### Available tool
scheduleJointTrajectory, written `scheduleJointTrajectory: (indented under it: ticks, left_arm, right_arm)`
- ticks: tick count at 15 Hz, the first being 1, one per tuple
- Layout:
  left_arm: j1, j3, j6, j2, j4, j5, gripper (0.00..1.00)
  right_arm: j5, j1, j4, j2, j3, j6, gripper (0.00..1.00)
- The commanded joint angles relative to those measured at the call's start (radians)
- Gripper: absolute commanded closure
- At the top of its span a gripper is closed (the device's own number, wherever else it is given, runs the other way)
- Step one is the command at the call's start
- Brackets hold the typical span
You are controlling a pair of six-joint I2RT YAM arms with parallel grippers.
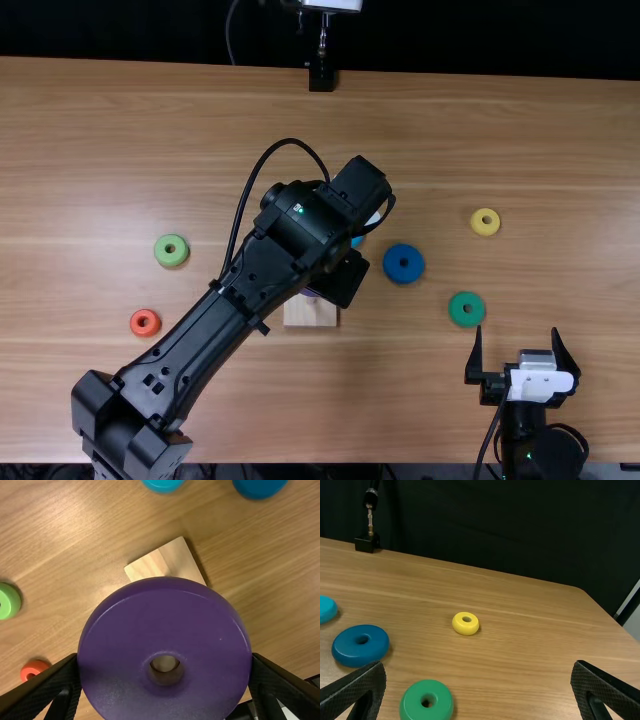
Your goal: Build the Hanoi tower: stack the rings onto the peg from bottom to top in this color order: purple, dark blue, light blue, dark green, light green, yellow, orange.
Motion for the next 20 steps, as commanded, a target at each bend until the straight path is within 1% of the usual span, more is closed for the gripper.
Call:
scheduleJointTrajectory:
  ticks: [1,2,3,5,9,12,14,16,17,18,20]
  left_arm:
    - [0.003,-0.025,-0.012,0.016,-0.001,0.005,0.79]
    - [0.004,-0.025,-0.012,0.016,-0.003,0.005,0.41]
    - [0.009,-0.026,-0.012,0.016,-0.012,0.005,0.01]
    - [0.031,-0.026,-0.014,0.013,-0.014,0.005,0.00]
    - [0.050,-0.003,-0.009,0.000,-0.016,0.001,0.00]
    - [0.086,0.041,-0.007,-0.029,-0.014,0.001,0.00]
    - [0.123,0.035,-0.007,-0.104,0.003,0.003,0.00]
    - [0.187,0.021,-0.009,-0.196,0.030,0.003,0.00]
    - [0.227,-0.015,-0.011,-0.262,0.071,0.001,0.00]
    - [0.276,-0.106,-0.012,-0.333,0.141,0.001,0.00]
    - [0.356,-0.387,-0.014,-0.535,0.387,0.001,0.00]
  right_arm:
    - [0.011,-0.011,-0.008,-0.012,-0.017,-0.003,0.00]
    - [0.011,-0.011,-0.008,-0.012,-0.017,-0.003,0.00]
    - [0.011,-0.011,-0.008,-0.012,-0.018,-0.001,0.00]
    - [0.011,-0.011,-0.008,-0.012,-0.017,-0.003,0.00]
    - [0.011,-0.011,-0.008,-0.012,-0.017,-0.001,0.00]
    - [0.011,-0.011,-0.008,-0.012,-0.017,-0.003,0.00]
    - [0.011,-0.011,-0.008,-0.012,-0.018,-0.003,0.00]
    - [0.011,-0.011,-0.008,-0.012,-0.018,-0.003,0.00]
    - [0.011,-0.011,-0.008,-0.012,-0.018,-0.001,0.00]
    - [0.011,-0.011,-0.008,-0.012,-0.018,-0.001,0.00]
    - [0.011,-0.011,-0.008,-0.012,-0.017,-0.003,0.00]
